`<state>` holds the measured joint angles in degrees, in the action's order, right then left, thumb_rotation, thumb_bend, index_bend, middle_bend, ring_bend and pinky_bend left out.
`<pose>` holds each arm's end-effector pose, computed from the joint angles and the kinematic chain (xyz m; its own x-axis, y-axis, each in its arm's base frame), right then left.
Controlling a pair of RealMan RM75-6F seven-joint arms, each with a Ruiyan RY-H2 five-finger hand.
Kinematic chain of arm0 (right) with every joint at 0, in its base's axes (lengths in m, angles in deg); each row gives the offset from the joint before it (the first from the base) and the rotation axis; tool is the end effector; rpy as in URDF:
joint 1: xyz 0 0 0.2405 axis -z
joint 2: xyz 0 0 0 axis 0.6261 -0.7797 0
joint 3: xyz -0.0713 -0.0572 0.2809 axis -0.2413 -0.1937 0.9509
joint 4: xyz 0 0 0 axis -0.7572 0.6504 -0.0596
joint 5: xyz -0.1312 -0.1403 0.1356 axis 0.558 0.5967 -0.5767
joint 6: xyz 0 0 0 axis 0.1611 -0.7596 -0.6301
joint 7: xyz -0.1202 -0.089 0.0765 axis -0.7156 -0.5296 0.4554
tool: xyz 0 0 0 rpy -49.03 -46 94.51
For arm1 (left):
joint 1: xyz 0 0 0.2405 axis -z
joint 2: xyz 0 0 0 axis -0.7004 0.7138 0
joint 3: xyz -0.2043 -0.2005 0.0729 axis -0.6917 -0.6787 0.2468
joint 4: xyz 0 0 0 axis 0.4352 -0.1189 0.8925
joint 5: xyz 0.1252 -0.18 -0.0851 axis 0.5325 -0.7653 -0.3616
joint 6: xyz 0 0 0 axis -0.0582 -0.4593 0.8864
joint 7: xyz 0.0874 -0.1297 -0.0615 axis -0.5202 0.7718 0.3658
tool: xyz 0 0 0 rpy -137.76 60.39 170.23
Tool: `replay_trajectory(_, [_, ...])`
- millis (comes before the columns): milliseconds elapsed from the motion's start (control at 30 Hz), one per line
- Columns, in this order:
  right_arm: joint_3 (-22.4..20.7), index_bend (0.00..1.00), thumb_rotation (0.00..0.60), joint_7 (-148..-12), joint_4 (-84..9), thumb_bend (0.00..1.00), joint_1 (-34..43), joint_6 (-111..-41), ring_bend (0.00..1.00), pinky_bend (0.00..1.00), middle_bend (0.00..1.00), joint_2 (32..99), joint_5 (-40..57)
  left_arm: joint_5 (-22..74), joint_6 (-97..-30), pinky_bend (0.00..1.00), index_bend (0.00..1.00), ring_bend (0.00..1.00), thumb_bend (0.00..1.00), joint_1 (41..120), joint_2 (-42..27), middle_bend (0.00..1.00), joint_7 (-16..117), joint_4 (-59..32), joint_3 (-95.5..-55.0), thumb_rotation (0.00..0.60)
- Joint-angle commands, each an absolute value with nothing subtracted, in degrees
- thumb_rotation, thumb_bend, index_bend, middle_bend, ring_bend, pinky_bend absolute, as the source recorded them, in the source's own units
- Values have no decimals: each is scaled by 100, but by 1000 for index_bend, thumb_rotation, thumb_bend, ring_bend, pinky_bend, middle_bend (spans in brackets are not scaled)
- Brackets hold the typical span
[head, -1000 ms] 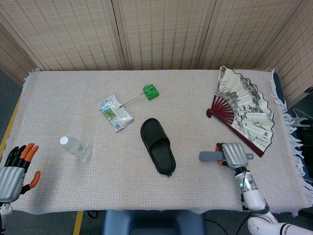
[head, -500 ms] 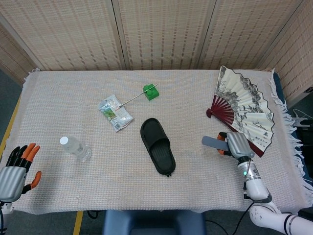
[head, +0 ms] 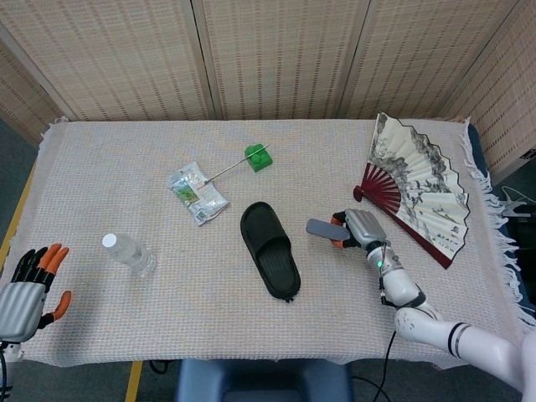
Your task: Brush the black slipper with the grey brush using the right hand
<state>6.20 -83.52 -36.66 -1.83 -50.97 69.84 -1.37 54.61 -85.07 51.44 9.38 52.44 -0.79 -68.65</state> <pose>-0.2394 -0.4421 -0.0352 0.1071 -0.4392 0.8920 -0.9941 -0.0332 0.1030 -0.3619 0.2200 0.1459 0.4532 -0.0114 0.8913 0.8867 -0.0968 -0.4521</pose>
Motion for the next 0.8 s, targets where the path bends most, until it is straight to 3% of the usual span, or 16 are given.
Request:
replay_trajectory(33, [713, 840, 600, -8575, -3235, 380, -556, -4798, 677, 918, 660, 7192, -501, 5454, -8505, 0, 0, 0, 443, 5144, 954, 0, 5274, -80, -6866, 600])
replay_trajectory(800, [408, 863, 600, -8767, -2183, 400, -1782, -3877, 688, 918, 672, 7653, -99, 5342, -8539, 1, 0, 0, 443, 5122, 968, 0, 5248, -50, -6928, 600])
